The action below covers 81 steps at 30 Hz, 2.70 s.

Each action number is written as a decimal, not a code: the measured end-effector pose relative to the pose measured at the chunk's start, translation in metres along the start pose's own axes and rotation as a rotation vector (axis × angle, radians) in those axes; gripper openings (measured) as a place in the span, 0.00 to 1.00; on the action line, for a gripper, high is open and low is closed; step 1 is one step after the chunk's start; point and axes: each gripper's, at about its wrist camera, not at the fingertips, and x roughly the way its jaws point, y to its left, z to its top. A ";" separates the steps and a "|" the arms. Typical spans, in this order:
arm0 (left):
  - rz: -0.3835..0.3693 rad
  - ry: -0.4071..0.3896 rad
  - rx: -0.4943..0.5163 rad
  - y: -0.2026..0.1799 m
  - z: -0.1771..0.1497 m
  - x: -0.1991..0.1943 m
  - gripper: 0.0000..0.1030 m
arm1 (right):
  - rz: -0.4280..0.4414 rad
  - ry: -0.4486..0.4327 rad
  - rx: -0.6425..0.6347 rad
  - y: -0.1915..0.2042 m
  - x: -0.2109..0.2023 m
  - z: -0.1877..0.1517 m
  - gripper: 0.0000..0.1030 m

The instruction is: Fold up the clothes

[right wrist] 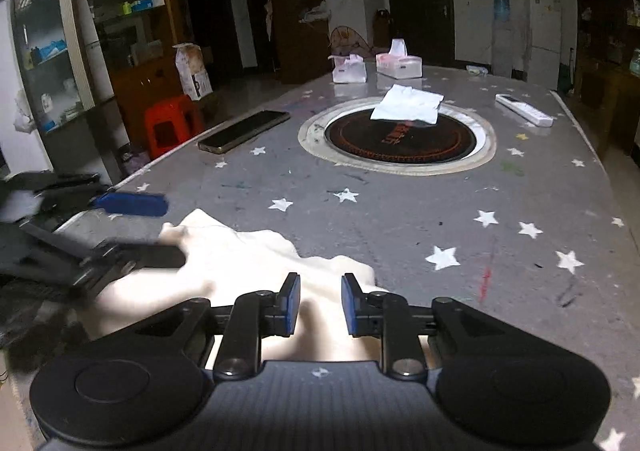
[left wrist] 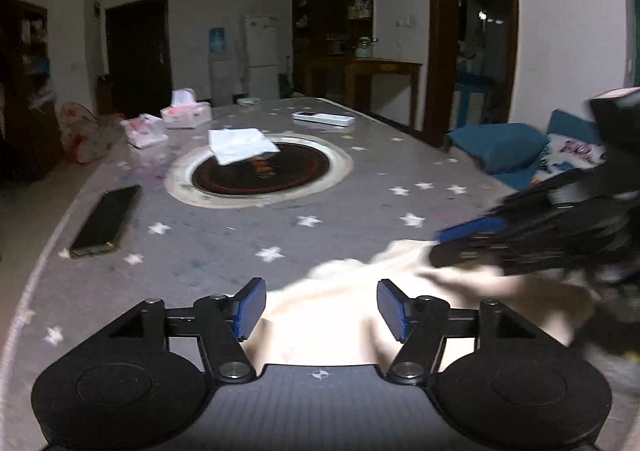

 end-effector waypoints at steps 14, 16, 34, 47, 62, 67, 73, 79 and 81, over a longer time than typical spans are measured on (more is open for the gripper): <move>-0.050 -0.033 0.069 -0.026 -0.029 -0.027 0.84 | 0.041 0.031 -0.065 0.022 0.015 0.015 0.21; -0.044 -0.036 0.076 -0.027 -0.032 -0.029 0.85 | 0.066 0.039 -0.093 0.034 0.022 0.018 0.21; -0.069 0.002 0.027 -0.016 -0.048 -0.028 0.90 | 0.075 0.049 -0.099 0.049 0.050 0.030 0.26; -0.141 0.029 -0.205 0.020 -0.015 -0.002 0.49 | -0.037 -0.002 0.027 -0.003 -0.034 -0.023 0.33; -0.051 0.089 -0.295 0.043 -0.006 0.030 0.31 | -0.057 -0.040 0.099 -0.030 -0.036 -0.027 0.32; -0.021 0.099 -0.290 0.050 -0.008 0.040 0.31 | -0.047 0.022 0.065 -0.025 -0.002 -0.022 0.28; -0.032 0.051 -0.234 0.037 -0.008 0.021 0.45 | -0.060 -0.011 0.018 -0.023 -0.026 -0.021 0.28; -0.086 0.018 -0.143 0.009 -0.022 -0.003 0.45 | -0.025 -0.031 -0.080 0.007 -0.062 -0.037 0.28; -0.093 0.012 -0.108 0.001 -0.028 -0.009 0.45 | -0.018 -0.032 -0.110 0.019 -0.070 -0.048 0.28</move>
